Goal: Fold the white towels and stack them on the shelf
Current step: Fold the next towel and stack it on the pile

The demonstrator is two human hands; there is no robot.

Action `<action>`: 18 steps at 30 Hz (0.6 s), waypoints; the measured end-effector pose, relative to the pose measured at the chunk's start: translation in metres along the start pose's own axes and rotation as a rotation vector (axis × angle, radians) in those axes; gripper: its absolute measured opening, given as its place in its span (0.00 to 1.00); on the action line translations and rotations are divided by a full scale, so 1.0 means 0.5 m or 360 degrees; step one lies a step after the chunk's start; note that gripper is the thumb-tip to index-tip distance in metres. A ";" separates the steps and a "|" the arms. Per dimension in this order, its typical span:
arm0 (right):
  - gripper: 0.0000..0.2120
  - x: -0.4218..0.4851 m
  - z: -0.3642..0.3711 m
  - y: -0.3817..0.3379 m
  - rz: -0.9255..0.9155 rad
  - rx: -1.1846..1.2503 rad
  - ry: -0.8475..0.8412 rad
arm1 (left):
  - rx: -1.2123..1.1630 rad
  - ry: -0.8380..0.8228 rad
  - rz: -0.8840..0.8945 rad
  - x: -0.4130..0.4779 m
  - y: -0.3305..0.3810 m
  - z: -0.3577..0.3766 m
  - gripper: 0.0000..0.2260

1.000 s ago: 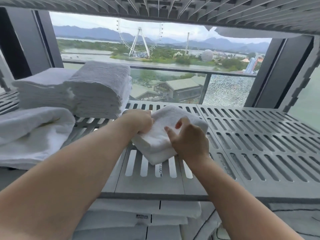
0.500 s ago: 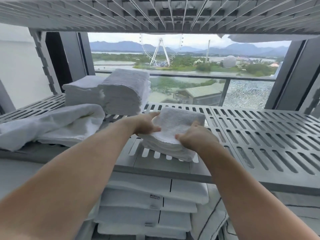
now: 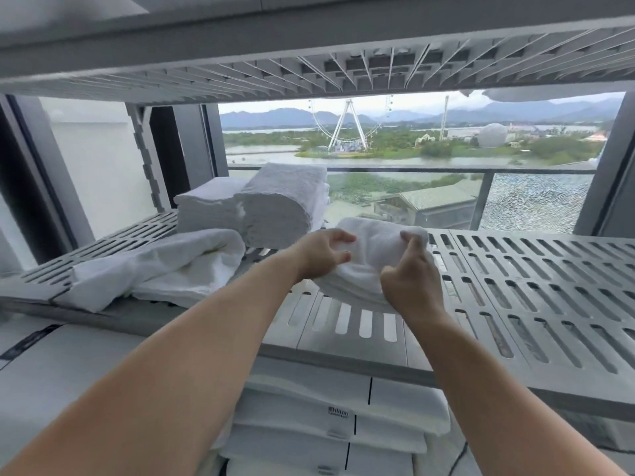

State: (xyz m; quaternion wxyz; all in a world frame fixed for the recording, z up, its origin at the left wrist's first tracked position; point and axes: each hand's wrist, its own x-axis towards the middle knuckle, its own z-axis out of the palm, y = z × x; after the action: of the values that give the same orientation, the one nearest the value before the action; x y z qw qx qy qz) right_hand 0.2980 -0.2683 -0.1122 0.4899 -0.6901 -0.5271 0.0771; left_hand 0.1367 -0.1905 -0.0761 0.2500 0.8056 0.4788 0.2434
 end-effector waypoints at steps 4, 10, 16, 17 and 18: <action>0.29 0.025 0.006 -0.042 -0.0116 0.0071 0.0195 | -0.0075 0.0163 0.0139 0.012 0.013 -0.044 0.17; 0.29 0.085 0.046 -0.119 -0.0254 0.0143 0.0376 | -0.0114 0.0407 0.0297 0.054 -0.004 -0.128 0.18; 0.30 0.168 0.138 -0.215 -0.0299 0.0162 0.0474 | -0.0150 0.0563 0.0361 0.129 -0.078 -0.244 0.18; 0.30 0.181 0.158 -0.232 -0.0313 0.0157 0.0489 | -0.0155 0.0573 0.0364 0.142 -0.094 -0.265 0.18; 0.30 0.193 0.179 -0.249 -0.0325 0.0150 0.0506 | -0.0150 0.0592 0.0368 0.154 -0.111 -0.286 0.18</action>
State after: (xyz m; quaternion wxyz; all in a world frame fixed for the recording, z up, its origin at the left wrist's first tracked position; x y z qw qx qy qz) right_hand 0.2028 -0.1421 -0.0235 0.6041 -0.6127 -0.5061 -0.0585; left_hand 0.0428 -0.0741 0.0085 0.1653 0.7838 0.4093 0.4368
